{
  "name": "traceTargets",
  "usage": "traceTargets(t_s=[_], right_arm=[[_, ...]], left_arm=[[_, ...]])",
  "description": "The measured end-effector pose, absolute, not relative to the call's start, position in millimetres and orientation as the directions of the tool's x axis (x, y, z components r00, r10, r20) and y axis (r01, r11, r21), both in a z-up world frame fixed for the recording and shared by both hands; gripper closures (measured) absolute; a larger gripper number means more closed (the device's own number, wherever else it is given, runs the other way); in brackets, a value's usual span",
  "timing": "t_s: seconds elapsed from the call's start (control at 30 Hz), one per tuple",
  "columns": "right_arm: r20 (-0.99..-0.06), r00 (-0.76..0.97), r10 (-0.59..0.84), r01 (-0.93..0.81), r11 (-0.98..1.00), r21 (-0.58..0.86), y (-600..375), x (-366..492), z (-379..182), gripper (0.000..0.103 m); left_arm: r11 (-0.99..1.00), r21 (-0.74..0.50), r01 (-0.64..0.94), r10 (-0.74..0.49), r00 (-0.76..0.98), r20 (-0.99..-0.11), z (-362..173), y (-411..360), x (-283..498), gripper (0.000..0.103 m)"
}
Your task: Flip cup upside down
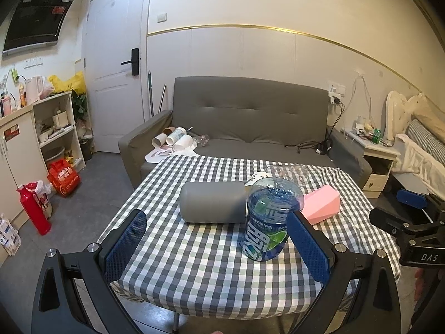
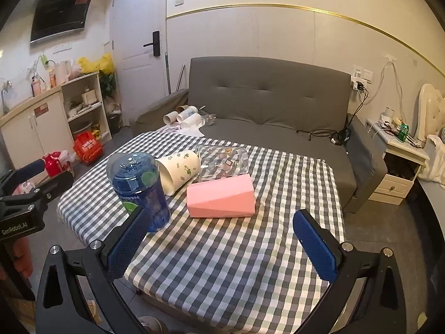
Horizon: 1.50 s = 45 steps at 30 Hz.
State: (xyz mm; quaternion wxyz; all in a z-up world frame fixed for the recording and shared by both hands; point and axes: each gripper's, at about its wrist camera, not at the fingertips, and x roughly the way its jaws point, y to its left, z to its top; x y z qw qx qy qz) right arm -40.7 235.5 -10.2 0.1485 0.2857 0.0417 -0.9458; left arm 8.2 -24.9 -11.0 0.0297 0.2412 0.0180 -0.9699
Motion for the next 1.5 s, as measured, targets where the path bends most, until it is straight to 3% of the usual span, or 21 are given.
traceTargets(t_s=[1.5], right_arm=[[-0.568,-0.781,-0.258,0.312,-0.95,0.003,228.0,-38.6,-14.4,0.0]], left_arm=[[-0.998,-0.017,0.053,-0.039,-0.877,-0.479,-11.7,-21.5,8.1,0.0]])
